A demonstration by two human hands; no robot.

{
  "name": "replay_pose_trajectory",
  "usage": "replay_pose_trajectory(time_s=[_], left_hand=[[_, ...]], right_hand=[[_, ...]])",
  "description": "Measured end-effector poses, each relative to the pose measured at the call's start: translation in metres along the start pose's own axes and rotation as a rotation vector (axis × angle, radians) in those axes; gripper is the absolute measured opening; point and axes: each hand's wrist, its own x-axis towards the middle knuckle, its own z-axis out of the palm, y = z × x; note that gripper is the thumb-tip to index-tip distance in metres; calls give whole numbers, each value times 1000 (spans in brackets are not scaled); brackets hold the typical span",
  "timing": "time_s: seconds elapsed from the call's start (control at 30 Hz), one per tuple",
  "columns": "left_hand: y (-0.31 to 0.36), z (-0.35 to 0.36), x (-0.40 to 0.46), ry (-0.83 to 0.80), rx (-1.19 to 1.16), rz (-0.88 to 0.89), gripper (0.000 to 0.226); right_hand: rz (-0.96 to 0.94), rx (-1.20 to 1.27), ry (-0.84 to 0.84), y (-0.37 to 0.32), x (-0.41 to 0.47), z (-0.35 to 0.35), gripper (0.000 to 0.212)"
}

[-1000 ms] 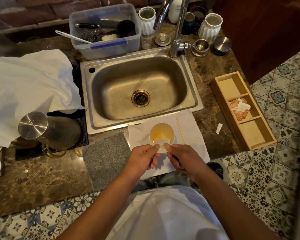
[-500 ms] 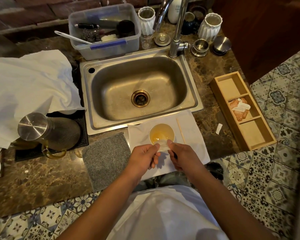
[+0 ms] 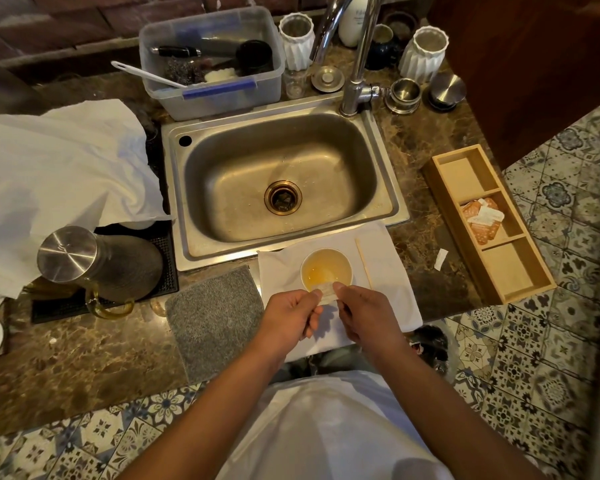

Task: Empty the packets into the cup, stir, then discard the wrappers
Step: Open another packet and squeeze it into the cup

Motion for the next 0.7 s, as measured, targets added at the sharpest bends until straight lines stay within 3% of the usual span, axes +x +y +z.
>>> replay_pose_trajectory(time_s=[0.43,0.7], left_hand=[[4,-2,1,4,4,47,43],[6,-4,-2,-42,1,81,43]], right_hand=[[65,-40,-97,-13,-9,1,28],[68,-46,-74,-20,-8,5,41]])
